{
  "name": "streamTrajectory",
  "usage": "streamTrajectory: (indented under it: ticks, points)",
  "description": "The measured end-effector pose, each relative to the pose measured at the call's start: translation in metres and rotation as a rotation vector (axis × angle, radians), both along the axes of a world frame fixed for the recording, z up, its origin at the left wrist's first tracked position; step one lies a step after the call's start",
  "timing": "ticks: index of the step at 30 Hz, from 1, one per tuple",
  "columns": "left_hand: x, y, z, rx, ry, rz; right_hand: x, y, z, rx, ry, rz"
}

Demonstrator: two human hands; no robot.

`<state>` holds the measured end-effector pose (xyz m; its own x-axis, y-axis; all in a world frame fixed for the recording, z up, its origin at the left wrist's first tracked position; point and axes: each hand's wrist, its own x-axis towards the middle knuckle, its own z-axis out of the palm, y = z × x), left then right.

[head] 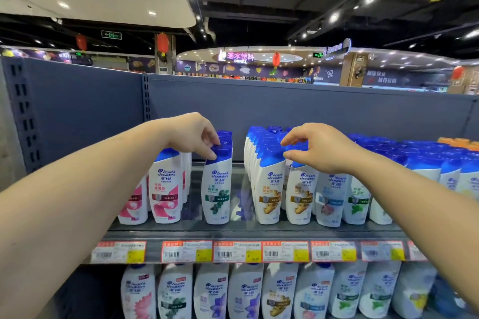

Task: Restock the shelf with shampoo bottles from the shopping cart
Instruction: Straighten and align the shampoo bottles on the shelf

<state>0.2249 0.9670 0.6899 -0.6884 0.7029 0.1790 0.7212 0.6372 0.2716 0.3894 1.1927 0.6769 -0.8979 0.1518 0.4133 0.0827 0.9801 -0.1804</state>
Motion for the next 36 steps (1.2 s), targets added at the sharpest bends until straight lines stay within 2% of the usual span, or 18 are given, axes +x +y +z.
streamTrajectory:
  ticks: [15, 23, 36]
  points:
    - [0.001, 0.001, -0.012, 0.071, 0.052, -0.011, -0.007, 0.0, -0.006, 0.036, -0.001, 0.008]
    - [0.001, 0.0, -0.011, 0.055, 0.063, 0.002, -0.019, -0.006, -0.013, 0.218, -0.056, -0.052]
    - [0.007, -0.004, -0.014, 0.099, 0.031, 0.035, -0.019, -0.011, -0.013, 0.218, -0.073, -0.083]
